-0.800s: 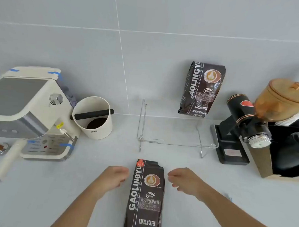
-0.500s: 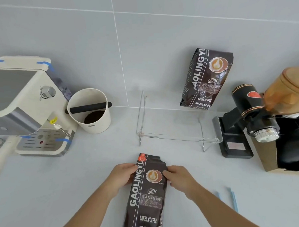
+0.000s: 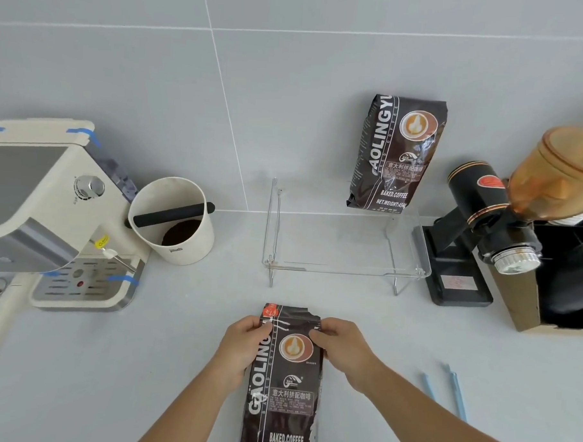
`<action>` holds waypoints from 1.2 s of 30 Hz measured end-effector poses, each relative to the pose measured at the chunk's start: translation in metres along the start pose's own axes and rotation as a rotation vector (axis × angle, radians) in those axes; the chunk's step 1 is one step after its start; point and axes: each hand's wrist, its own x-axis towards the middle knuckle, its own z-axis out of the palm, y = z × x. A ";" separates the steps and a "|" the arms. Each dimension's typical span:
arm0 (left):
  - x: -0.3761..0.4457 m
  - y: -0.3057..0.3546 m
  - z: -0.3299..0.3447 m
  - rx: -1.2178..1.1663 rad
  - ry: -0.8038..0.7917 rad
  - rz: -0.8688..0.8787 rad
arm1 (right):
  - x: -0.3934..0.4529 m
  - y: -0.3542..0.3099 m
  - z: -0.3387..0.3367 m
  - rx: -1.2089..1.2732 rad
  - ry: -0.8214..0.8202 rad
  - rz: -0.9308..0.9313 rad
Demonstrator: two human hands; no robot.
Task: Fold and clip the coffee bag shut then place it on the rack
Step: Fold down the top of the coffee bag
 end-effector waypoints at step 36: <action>-0.125 0.039 0.041 -0.107 -0.107 0.564 | -0.138 -0.037 -0.058 0.089 0.086 -0.529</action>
